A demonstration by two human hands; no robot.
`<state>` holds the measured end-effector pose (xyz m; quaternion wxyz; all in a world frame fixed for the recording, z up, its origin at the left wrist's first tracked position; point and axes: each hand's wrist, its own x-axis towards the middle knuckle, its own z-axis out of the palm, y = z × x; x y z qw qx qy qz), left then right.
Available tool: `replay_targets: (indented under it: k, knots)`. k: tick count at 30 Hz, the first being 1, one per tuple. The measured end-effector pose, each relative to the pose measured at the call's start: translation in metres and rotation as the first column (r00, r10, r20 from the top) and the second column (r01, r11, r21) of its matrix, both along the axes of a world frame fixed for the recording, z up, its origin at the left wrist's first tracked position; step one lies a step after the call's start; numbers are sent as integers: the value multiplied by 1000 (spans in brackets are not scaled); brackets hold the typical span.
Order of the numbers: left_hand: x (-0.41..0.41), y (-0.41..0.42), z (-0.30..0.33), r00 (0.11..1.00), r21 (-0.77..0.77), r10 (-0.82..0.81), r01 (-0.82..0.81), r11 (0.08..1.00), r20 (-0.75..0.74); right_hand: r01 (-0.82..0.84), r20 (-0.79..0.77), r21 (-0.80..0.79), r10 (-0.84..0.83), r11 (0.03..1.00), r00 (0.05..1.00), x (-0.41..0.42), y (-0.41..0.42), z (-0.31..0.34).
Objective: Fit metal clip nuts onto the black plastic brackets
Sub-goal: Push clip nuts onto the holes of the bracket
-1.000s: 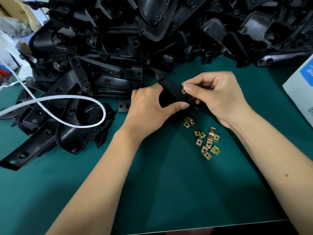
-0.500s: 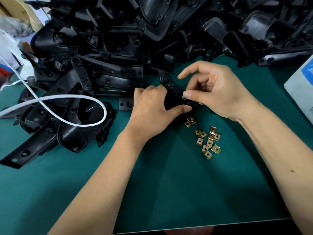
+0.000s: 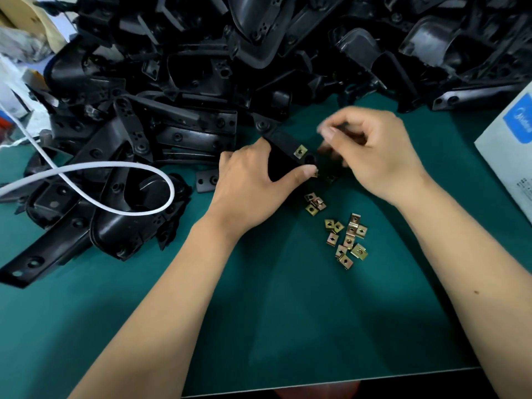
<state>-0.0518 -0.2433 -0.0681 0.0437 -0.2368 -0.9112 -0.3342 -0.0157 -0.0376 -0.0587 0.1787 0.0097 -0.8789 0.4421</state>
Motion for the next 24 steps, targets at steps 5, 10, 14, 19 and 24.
replay_targets:
  k: [5,10,14,19,24]
  knots:
    - [1,-3,3,1000,64,-13,12,998,11,-13,175,270,-35,963,984,0,8,1]
    - [5,-1,5,999,186,27,-34,982,41,-105,235,335,25,936,972,1,-3,-2]
    - [6,5,1,996,160,84,-83,984,4,-137,209,425,50,895,977,1,-7,-3]
    - [4,7,-2,995,283,93,-98,954,32,82,50,-74,-79,994,996,-1,-17,-8]
    - [10,12,2,998,368,49,-64,928,50,34,34,-595,-17,803,999,-2,-28,-3]
